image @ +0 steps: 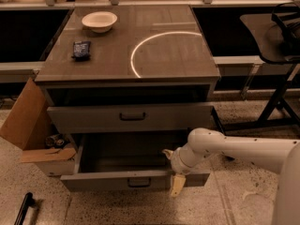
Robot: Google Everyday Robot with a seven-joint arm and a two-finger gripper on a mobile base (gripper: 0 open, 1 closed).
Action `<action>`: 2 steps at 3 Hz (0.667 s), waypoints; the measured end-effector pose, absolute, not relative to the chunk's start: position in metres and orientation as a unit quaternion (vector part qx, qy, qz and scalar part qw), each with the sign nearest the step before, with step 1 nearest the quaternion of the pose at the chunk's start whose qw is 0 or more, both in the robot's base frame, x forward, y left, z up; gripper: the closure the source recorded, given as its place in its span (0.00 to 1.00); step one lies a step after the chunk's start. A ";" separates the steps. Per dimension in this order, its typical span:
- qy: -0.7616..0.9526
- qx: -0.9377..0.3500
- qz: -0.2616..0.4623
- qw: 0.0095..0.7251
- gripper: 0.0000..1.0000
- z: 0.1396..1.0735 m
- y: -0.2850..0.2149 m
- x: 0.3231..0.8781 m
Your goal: Open middle drawer
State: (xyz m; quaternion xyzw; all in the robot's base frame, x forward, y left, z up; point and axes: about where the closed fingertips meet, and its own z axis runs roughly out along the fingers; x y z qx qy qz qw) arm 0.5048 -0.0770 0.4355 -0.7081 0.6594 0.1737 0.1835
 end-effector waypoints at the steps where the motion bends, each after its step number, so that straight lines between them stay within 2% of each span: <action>1: 0.663 -0.706 0.186 0.165 0.15 0.421 -0.075 0.500; 2: 0.667 -0.705 0.185 0.154 0.38 0.417 -0.075 0.490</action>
Offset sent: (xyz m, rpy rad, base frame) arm -0.0271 0.0004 -0.0206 -0.0520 0.0728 -0.0066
